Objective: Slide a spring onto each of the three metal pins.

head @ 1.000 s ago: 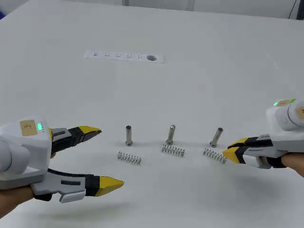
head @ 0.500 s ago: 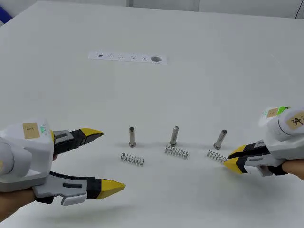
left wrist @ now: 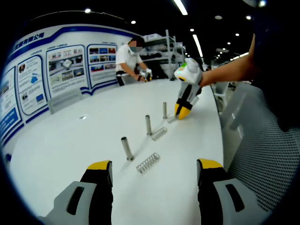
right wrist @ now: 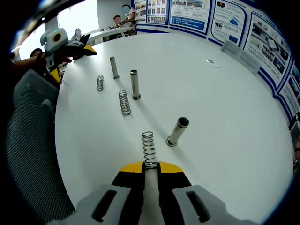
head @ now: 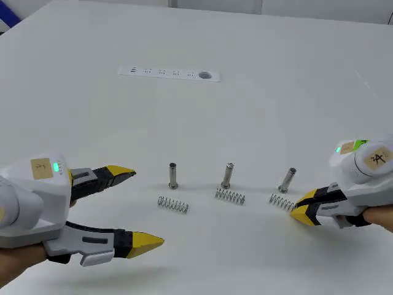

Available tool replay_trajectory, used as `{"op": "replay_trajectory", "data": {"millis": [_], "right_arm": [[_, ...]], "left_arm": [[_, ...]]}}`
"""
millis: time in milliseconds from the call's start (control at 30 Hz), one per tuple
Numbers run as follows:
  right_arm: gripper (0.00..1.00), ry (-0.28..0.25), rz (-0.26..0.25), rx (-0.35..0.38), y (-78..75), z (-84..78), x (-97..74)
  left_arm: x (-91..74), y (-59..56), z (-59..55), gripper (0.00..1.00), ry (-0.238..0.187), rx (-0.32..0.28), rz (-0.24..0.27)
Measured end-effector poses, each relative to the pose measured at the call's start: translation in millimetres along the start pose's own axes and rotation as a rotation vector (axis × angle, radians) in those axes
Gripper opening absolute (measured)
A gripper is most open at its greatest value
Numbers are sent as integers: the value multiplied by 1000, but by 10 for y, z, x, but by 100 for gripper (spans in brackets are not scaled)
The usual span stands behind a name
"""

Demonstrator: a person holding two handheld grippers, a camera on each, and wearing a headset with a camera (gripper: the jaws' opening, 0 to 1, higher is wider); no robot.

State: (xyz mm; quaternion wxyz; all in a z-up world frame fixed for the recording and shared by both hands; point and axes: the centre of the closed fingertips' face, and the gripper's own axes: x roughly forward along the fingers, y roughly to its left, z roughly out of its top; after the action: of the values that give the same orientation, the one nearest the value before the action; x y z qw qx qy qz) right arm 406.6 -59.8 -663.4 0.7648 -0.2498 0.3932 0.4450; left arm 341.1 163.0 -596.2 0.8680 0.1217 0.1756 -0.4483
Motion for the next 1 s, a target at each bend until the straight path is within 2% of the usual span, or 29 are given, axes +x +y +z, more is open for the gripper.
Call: {"op": "replay_trajectory", "data": {"millis": [267, 600, 767, 1000], "right_arm": [[11, -7, 1, -4, 63, 47, -43], [11, -12, 24, -26, 234, 91, -113], [11, -35, 47, -40, 331, 215, -175], [11, -56, 84, -77, 504, 351, -174]], "left_arm": [[-5, -46, 28, 73, -10, 1, -19], [123, -293, 26, 68, 1, 22, -118], [182, -380, 47, 66, 6, 38, -159], [251, -394, 94, 63, 1, 43, -188]]}}
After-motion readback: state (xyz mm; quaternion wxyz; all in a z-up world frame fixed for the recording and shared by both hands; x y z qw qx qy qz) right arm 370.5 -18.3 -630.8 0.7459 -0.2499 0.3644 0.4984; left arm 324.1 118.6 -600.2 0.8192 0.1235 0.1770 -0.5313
